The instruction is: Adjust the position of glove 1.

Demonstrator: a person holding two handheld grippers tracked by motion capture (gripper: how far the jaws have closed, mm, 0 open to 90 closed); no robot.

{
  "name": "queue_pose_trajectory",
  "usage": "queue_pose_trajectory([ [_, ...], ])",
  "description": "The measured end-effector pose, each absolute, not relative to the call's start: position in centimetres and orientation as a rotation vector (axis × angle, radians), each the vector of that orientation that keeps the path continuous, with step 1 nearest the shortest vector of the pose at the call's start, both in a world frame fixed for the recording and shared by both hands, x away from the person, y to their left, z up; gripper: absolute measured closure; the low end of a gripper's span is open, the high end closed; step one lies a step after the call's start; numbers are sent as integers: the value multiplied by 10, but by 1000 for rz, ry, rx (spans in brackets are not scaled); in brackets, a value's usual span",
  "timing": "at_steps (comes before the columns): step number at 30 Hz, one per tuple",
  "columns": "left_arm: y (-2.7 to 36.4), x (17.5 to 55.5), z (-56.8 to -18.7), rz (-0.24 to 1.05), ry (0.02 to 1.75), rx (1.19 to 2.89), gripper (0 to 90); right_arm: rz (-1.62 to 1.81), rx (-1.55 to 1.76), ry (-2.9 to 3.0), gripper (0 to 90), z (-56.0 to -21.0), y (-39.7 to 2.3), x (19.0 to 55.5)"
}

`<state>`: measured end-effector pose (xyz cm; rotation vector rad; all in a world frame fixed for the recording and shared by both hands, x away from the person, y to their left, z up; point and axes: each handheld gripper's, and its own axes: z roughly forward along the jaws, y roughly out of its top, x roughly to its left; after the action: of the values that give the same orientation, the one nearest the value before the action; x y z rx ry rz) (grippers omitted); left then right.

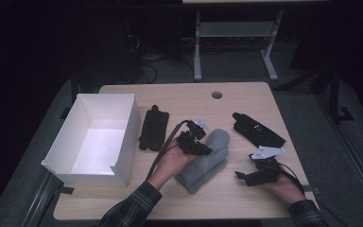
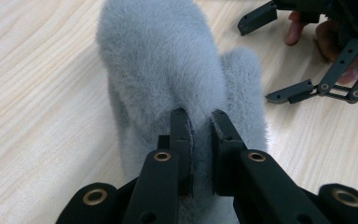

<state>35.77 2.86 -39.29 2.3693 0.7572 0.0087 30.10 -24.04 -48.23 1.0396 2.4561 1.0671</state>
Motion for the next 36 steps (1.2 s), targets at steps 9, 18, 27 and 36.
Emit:
queue_pose_trajectory([
  [9, 23, 360, -404, -5, 774, 2379, 796, 1067, 1037, 2457, 98, -482, -240, 301],
  [18, 29, 360, -398, 32, 721, 2351, 551, 1066, 1036, 2458, 98, -482, -240, 301],
  [27, 68, 354, -383, 84, 748, 2278, 854, 1051, 995, 2538, 274, -474, -237, 302],
  [36, 109, 339, -390, 125, 821, 2288, 896, 1119, 976, 2573, 608, -467, -225, 299],
])
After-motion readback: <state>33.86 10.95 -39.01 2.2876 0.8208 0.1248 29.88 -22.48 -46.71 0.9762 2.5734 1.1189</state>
